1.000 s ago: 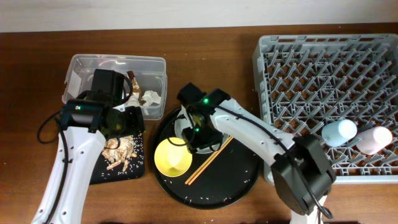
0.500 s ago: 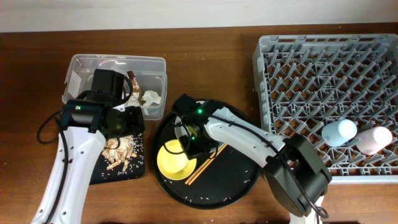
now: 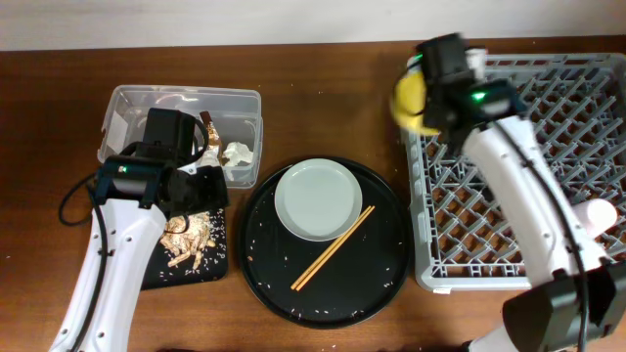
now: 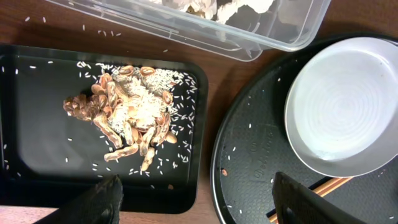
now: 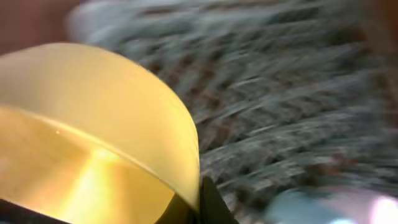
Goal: Sort waste into correct bins and load items into the dishwasher rack
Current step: 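Carry the yellow bowl into the dish rack and release it, then grasp the white plate with the right gripper and lift it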
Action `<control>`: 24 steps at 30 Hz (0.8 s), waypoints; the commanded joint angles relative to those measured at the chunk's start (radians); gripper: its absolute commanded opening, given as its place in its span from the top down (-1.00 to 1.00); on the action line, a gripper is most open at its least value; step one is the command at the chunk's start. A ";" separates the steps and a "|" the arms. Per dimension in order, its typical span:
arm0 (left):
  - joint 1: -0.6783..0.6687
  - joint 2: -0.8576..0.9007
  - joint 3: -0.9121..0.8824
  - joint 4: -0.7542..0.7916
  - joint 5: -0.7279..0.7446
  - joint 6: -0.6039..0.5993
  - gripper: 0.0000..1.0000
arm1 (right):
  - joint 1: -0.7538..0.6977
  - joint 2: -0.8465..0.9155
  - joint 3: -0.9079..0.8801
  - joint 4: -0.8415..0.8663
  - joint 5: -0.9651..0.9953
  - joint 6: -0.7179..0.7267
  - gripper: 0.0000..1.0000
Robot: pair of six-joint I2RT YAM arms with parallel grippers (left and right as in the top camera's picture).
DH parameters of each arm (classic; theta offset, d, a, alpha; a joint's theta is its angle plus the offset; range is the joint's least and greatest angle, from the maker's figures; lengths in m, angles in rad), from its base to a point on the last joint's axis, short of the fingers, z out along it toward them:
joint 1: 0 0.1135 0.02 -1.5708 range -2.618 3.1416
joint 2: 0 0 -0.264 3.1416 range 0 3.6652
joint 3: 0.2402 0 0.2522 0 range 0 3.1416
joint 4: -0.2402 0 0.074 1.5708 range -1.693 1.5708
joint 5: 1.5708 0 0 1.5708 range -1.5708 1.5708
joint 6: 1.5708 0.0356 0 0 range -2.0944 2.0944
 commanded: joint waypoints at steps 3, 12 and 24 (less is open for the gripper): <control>0.002 -0.002 -0.001 0.006 -0.018 -0.010 -0.53 | -0.163 0.057 0.006 0.096 0.332 -0.010 0.92; 0.002 -0.002 -0.001 0.011 -0.018 -0.011 -0.53 | -0.198 0.262 0.006 0.118 0.354 -0.006 0.92; 0.002 -0.002 -0.001 0.019 -0.018 -0.010 -0.56 | -0.116 0.325 0.005 -0.087 0.138 0.099 0.92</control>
